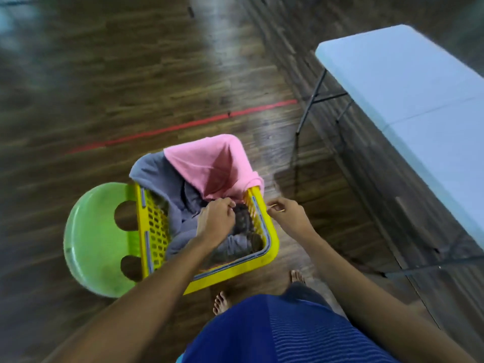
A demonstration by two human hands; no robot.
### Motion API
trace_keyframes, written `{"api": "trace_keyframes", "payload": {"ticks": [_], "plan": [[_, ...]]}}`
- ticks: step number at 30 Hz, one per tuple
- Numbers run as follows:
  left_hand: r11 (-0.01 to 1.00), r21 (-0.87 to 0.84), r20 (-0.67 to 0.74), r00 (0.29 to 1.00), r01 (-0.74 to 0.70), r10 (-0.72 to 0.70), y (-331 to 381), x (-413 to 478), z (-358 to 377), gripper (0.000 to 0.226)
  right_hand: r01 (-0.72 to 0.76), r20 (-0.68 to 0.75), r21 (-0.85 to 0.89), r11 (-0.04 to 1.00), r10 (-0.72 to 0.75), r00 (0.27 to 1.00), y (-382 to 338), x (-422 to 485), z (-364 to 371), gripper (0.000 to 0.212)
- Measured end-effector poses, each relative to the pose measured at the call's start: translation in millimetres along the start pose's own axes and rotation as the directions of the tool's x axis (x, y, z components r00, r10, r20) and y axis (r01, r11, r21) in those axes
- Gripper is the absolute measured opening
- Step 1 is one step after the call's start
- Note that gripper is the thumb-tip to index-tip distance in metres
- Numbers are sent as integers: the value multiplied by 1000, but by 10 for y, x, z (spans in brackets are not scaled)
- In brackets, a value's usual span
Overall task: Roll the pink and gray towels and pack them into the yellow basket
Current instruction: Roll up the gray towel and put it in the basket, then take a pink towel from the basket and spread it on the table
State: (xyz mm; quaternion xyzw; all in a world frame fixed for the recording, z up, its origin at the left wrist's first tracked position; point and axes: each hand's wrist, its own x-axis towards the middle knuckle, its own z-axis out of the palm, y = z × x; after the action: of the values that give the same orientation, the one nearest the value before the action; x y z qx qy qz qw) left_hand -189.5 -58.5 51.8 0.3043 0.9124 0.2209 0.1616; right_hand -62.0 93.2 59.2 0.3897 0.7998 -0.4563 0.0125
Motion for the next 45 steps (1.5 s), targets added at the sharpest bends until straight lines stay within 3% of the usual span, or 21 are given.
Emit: {"api": "trace_keyframes", "payload": {"ticks": [10,14,18,24,27,31,34,37,39,43,45], "plan": [[997,-72,-65,998,-28,23,1413,719,712,43,50,-12,-13,999,-51,999,685,722,-1464,17],[996,-89,-100,995,14,-23,1813,940,947,33,81,39,-14,997,-80,996,823,1008,-1876,18],[990,-107,-133,985,94,-108,1934,1028,1071,29,124,121,-49,991,-117,986,802,1278,-2003,18],[943,-157,-164,934,293,-318,1587,968,1015,27,249,333,-183,951,-178,926,483,1711,-1600,20],[884,-202,-201,866,422,-459,1290,914,971,22,350,476,-234,907,-208,855,216,1900,-1246,23],[786,-276,-194,769,554,-610,1003,937,981,37,502,613,-281,818,-250,750,-84,2088,-780,27],[724,-295,-132,724,623,-677,904,912,1077,27,593,715,-278,755,-250,653,-203,2164,-492,46],[688,-325,-45,717,648,-696,861,893,1225,39,700,745,-277,658,-313,589,-206,2296,-197,24],[651,-350,-11,692,674,-722,846,896,1335,35,763,765,-285,580,-342,546,-166,2414,-43,20],[587,-396,-37,627,706,-778,886,935,1480,31,862,825,-284,420,-352,443,-118,2559,78,23],[556,-420,-71,585,718,-808,927,972,1506,28,918,873,-255,304,-337,354,-27,2659,126,29]]}}
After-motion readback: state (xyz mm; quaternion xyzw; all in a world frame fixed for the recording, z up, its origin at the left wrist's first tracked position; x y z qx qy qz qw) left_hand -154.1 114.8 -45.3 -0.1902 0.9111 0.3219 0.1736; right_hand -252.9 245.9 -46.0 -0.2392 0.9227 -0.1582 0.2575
